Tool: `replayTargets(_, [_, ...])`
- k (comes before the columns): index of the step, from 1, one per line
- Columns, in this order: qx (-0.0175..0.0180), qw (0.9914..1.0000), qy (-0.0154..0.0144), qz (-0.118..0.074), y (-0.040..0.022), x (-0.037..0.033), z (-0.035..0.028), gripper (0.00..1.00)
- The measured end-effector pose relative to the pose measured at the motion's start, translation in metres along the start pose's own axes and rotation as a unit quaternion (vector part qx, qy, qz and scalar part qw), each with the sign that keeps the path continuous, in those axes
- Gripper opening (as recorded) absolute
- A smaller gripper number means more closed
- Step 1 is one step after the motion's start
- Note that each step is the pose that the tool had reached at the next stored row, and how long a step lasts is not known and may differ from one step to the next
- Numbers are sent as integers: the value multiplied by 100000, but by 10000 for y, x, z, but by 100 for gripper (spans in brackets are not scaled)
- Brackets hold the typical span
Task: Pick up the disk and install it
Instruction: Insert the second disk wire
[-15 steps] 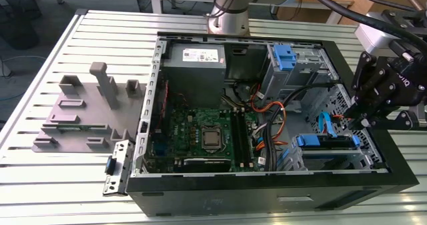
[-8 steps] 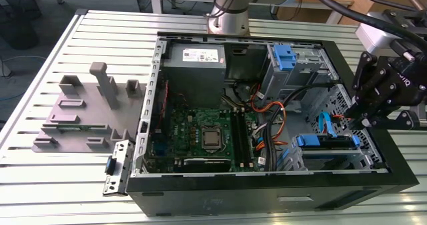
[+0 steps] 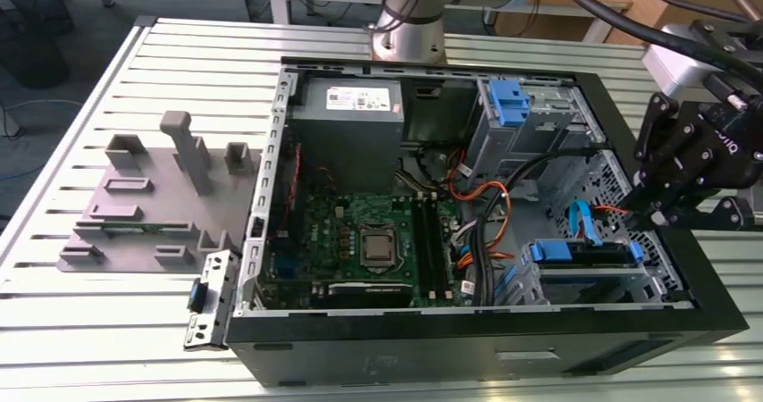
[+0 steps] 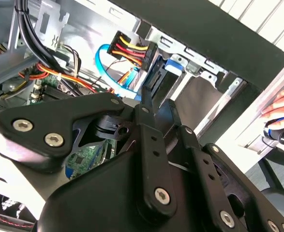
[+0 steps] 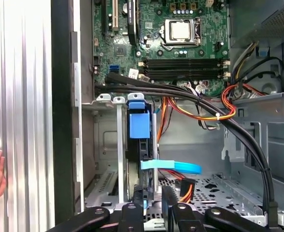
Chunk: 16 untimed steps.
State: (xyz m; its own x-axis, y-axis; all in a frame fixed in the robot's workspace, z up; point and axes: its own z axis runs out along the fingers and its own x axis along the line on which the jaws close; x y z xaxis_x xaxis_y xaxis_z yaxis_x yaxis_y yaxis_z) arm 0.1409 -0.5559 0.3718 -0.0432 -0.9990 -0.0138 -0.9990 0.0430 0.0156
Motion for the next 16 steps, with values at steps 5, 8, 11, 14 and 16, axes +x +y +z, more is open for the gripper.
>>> replayTargets(5, [1,100000,50,6,-53,-42,40,29])
replayTargets(8, [5,100000,139,6,-84,-72,68,29])
replayTargets(11, [8,100000,222,7,-120,-99,96,29])
replayTargets(14, [16,99999,348,5,-163,-120,117,29])
replayTargets(16, [22,99999,433,9,-190,-134,134,29])
